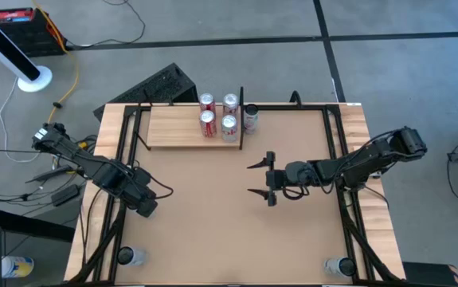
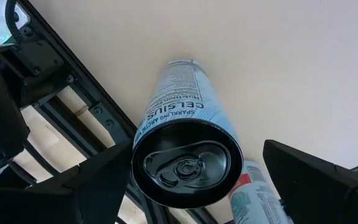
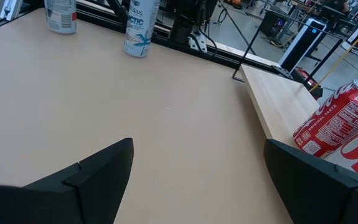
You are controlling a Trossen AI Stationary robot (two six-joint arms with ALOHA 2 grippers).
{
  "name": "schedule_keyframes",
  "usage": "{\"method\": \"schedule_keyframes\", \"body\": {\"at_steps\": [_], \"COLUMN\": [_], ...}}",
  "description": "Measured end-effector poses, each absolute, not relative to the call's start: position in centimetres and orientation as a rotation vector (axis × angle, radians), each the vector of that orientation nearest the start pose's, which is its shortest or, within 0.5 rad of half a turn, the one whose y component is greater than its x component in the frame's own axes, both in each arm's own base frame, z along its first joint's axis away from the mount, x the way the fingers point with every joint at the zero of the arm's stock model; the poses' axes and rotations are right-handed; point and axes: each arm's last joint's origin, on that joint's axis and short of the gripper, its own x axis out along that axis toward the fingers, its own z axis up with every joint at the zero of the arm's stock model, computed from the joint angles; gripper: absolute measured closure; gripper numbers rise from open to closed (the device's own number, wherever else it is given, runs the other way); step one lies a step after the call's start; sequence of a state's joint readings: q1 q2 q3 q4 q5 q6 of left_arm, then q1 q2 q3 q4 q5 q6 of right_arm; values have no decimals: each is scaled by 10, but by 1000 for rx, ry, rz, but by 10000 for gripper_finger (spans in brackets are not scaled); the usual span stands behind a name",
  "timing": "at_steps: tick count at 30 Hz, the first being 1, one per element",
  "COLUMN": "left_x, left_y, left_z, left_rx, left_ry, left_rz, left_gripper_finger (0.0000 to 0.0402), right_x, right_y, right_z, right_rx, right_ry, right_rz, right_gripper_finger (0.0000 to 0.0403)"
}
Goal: Place canned beverage on shelf
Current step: Put the left white and blue soda can on the shelf
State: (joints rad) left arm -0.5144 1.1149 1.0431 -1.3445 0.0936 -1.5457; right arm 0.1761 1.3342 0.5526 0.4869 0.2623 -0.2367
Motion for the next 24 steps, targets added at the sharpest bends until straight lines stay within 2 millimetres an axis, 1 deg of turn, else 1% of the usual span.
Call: {"method": "schedule_keyframes", "body": {"at_steps": [10,13,20,24], "left_x": [144,144,143,143], "left_y": [-85,-85,-84,-84], "left_z": [287,287,287,288], "left_rx": [-937,-936,-928,-910], "left_ry": [1420,1422,1427,1431], "left_rz": [641,643,642,624], "left_gripper_finger": [62,80,142,158], "right_x": [263,263,263,263], "right_y": [39,39,39,39], "right_z": [202,202,202,202], "right_rx": [-299,-299,-299,-299], "right_ry": [297,297,297,297], "right_rz": [-52,-51,-51,-52], "right_gripper_finger": [19,19,19,19]}}
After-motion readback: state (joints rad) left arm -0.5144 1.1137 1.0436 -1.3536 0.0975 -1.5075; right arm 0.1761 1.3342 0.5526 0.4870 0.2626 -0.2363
